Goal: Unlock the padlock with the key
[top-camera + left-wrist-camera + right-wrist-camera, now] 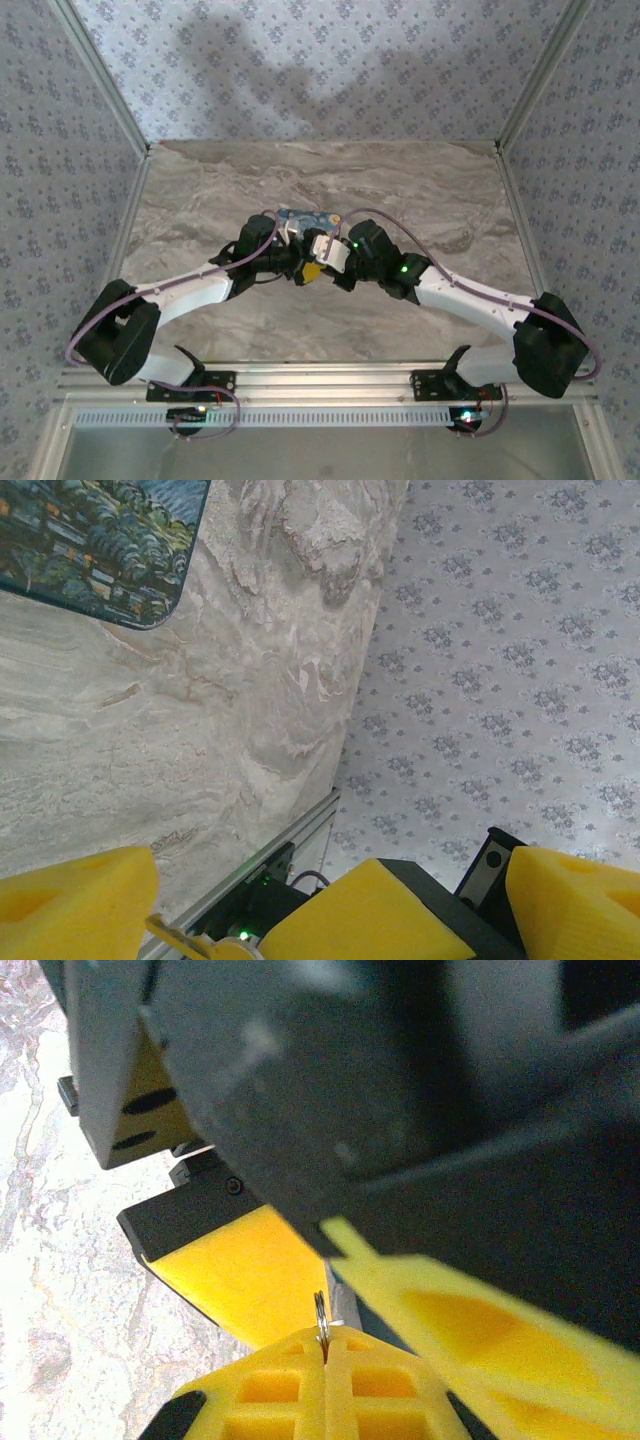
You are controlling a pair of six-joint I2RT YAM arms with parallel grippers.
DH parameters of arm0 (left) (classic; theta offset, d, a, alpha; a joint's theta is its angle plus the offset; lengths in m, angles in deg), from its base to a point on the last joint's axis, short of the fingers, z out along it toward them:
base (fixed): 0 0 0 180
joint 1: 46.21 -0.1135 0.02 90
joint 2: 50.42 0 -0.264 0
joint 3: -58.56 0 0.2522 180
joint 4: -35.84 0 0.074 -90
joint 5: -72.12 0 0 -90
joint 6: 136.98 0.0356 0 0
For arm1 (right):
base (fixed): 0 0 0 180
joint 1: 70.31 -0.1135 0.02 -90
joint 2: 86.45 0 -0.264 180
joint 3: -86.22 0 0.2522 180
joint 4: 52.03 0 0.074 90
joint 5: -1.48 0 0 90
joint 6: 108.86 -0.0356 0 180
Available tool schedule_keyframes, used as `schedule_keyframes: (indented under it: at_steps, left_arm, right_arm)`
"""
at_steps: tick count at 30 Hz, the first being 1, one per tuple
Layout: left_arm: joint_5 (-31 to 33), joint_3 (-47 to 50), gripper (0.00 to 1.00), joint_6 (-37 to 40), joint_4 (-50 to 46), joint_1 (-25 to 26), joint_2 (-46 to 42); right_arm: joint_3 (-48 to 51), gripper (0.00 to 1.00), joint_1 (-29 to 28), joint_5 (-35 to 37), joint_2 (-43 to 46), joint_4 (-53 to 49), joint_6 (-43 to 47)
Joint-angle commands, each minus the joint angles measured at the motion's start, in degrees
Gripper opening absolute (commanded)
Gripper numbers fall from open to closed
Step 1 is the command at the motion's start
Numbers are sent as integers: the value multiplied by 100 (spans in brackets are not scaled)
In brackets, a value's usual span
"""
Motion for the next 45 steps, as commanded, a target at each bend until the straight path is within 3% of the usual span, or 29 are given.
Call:
schedule_keyframes:
  at_steps: [1,29,45]
  left_arm:
    - [-61,-129,91,-62,82,70,50]
    - [137,38,77,-341,570,64,15]
    - [150,57,53,-336,588,70,32]
  right_arm:
    - [-106,0,-7,54,94,298,-61]
    - [327,0,33,26,391,211,-264]
    - [318,0,34,82,340,280,-262]
